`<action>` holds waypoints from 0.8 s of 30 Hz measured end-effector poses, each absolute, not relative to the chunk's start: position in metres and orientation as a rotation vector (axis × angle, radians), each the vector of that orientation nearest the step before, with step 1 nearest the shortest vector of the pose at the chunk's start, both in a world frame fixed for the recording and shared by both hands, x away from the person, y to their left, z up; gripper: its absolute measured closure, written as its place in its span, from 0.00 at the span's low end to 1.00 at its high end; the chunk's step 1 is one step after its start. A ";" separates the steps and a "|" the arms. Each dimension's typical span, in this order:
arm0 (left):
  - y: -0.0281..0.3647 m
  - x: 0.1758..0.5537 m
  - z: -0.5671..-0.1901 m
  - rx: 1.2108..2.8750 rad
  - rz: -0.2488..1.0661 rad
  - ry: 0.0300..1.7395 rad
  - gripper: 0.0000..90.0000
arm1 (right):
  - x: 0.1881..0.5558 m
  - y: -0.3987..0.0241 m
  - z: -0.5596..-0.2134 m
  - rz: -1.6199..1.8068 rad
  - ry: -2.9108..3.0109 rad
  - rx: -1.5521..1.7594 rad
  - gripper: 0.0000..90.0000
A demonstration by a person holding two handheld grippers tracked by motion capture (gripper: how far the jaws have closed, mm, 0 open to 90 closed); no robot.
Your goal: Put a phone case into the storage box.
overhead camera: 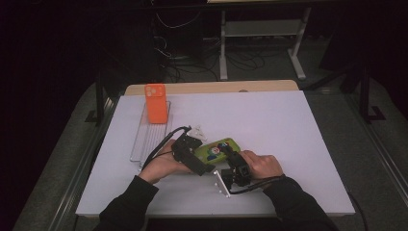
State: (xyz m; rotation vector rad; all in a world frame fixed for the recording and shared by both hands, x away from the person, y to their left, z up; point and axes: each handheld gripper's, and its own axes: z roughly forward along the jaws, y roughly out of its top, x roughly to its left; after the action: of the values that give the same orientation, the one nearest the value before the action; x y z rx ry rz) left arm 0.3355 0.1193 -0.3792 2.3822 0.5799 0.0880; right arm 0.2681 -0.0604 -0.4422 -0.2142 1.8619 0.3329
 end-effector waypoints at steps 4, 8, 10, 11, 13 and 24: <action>0.125 0.337 -0.375 2.367 0.093 0.590 0.00 | 0.272 -0.064 -0.440 0.345 1.889 -0.192 0.84; 0.132 0.340 -0.372 2.336 0.105 0.610 0.00 | 0.277 -0.069 -0.437 0.395 1.925 -0.113 0.84; 0.135 0.341 -0.372 2.312 0.109 0.633 0.00 | 0.280 -0.072 -0.436 0.431 1.958 -0.052 0.84; 0.137 0.342 -0.371 2.323 0.119 0.627 0.00 | 0.282 -0.074 -0.434 0.452 1.977 -0.026 0.84; 0.140 0.344 -0.370 2.327 0.130 0.622 0.00 | 0.284 -0.078 -0.431 0.493 2.007 0.034 0.84; 0.145 0.349 -0.372 2.304 0.147 0.676 0.00 | 0.297 -0.091 -0.422 0.744 2.152 0.400 0.84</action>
State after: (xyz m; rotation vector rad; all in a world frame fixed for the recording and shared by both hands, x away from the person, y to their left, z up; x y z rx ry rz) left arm 0.3494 0.1449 -0.3724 2.3038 0.6761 0.1470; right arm 0.2974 -0.0907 -0.4218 0.3997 2.1525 0.7437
